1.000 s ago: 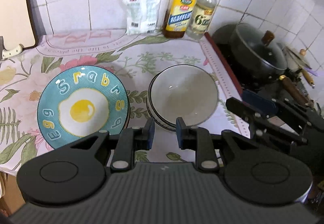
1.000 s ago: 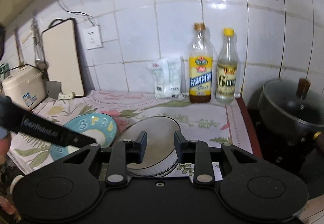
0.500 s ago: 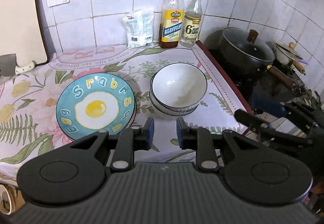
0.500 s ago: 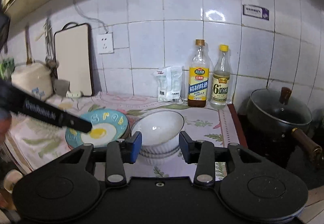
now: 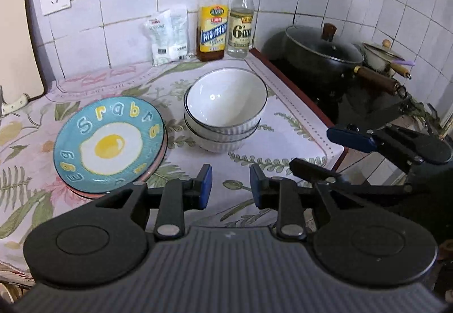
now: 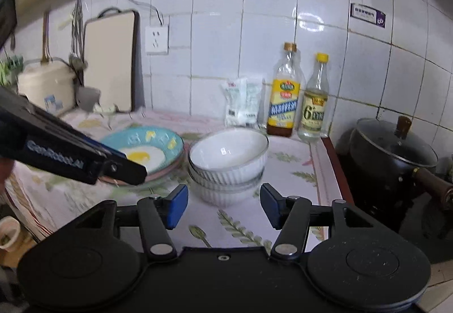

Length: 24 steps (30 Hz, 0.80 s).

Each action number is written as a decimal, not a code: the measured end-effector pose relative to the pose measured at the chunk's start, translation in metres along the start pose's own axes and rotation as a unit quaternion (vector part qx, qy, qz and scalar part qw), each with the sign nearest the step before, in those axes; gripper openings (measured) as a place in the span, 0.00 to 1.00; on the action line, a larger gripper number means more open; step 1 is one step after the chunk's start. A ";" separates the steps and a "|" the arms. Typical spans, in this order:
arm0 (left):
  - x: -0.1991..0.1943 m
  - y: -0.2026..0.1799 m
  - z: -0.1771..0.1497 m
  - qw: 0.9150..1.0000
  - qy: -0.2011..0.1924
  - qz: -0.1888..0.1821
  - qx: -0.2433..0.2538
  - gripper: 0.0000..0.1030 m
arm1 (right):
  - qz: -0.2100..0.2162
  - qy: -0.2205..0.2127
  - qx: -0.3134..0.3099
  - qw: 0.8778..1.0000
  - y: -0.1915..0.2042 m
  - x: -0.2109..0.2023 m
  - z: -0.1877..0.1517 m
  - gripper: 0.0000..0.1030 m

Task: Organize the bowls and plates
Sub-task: 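Open both grippers and withdraw from the three-bowl stack, then close both grippers on the rim of the three-bowl stack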

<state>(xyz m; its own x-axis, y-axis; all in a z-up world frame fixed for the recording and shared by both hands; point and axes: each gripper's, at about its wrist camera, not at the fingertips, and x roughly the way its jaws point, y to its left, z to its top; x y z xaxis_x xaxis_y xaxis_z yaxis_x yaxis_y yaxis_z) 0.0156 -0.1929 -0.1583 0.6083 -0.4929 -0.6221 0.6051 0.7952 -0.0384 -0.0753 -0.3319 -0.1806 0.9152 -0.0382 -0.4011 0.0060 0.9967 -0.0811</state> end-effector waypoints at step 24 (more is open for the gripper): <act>0.055 0.048 -0.005 0.994 -0.021 -0.026 -0.102 0.47 | 0.023 -0.017 0.036 0.999 -0.006 0.088 -0.046 0.73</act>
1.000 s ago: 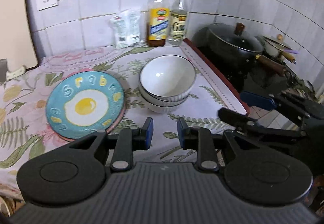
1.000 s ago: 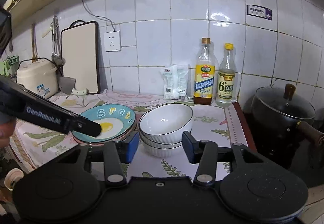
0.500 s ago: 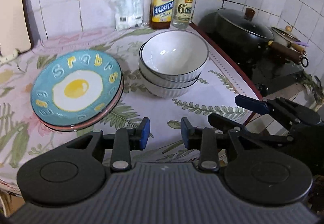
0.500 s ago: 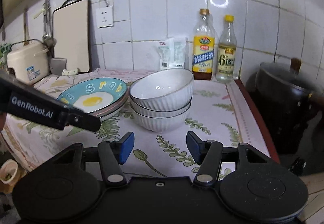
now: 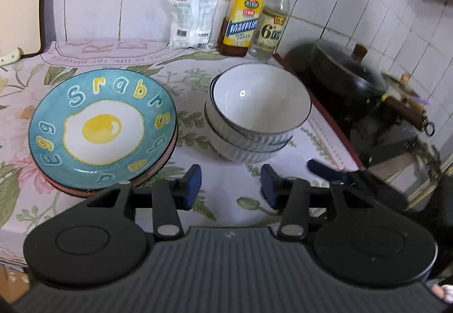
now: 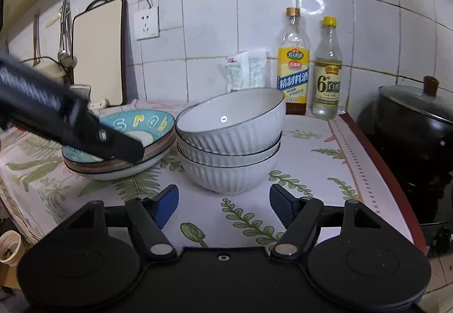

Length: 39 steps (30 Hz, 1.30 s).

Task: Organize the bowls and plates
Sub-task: 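Close both grippers on the rim of the three-bowl stack, then lift the bowl stack with both grippers and carry it over the egg plate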

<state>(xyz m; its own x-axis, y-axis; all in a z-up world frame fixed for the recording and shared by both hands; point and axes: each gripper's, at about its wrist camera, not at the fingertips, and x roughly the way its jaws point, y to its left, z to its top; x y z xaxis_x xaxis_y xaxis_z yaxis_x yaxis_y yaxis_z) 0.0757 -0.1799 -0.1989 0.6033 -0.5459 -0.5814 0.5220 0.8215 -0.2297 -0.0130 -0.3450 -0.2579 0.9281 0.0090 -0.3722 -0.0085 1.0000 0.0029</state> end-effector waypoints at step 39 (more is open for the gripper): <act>0.105 0.037 0.045 0.984 0.056 -0.029 -0.168 0.39 | 0.043 0.011 0.034 0.998 -0.007 0.103 0.004 0.96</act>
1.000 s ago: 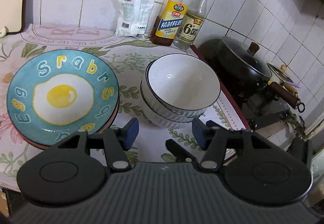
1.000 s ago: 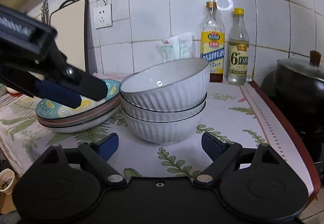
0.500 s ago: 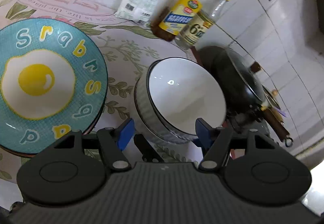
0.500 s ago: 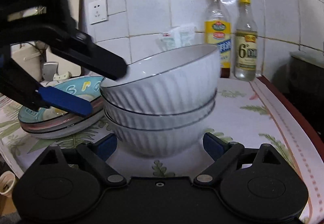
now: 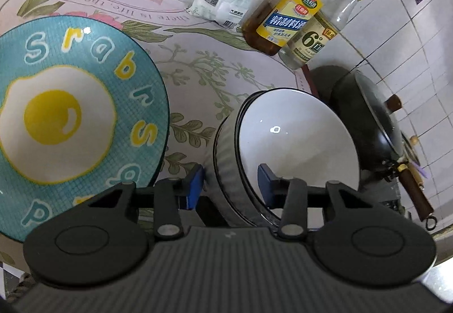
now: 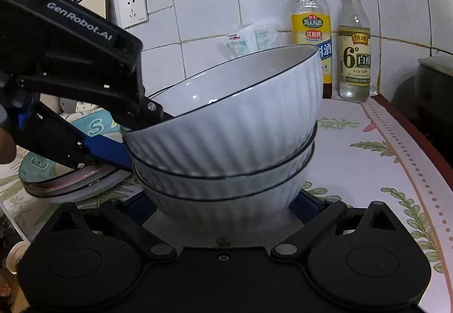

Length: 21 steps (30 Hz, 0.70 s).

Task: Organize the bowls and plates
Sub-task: 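Lift the bowl stack with both grippers and carry it over the egg plate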

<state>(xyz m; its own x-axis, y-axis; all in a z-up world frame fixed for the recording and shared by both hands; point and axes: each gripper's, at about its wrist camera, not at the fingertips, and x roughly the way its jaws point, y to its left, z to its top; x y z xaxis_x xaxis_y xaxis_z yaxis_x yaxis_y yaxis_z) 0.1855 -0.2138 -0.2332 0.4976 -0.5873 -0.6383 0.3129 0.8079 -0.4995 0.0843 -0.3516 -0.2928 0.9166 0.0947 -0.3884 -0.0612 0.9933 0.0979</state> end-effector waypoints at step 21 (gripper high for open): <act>0.008 -0.015 -0.010 0.996 -0.030 0.038 0.071 0.38 | -0.002 -0.016 -0.015 1.000 0.004 0.001 -0.004 0.97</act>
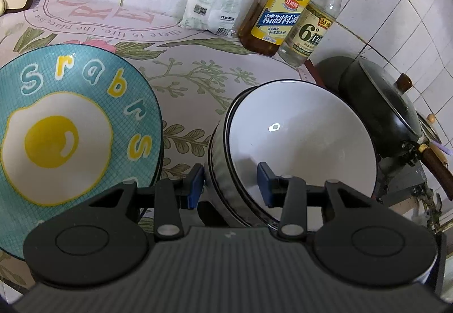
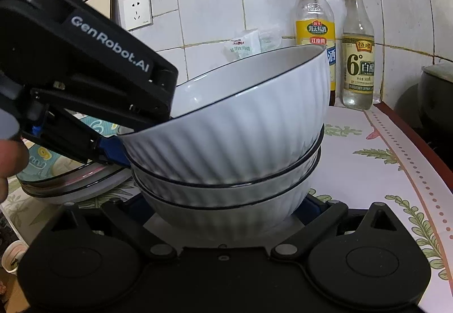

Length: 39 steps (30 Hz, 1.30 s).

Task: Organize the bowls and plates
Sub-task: 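Lift the bowl stack with both grippers and carry it over the egg plate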

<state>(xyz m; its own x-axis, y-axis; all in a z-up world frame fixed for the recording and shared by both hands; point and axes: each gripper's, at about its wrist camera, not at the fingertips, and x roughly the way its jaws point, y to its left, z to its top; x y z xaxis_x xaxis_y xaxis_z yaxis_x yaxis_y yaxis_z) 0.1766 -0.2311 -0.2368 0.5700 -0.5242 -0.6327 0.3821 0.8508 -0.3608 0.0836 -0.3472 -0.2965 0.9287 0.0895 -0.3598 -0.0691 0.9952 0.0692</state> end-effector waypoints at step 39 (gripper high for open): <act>-0.148 0.091 0.031 0.996 -0.075 0.045 0.013 0.38 | 0.081 -0.040 -0.049 0.995 0.127 -0.005 0.081 0.97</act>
<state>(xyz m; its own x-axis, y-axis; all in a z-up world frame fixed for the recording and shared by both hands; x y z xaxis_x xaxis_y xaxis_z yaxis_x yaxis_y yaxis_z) 0.1494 -0.0772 -0.1552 0.7049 -0.4463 -0.5513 0.3413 0.8948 -0.2879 0.0995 -0.2244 -0.2104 0.9282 0.2501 -0.2756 -0.2523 0.9672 0.0280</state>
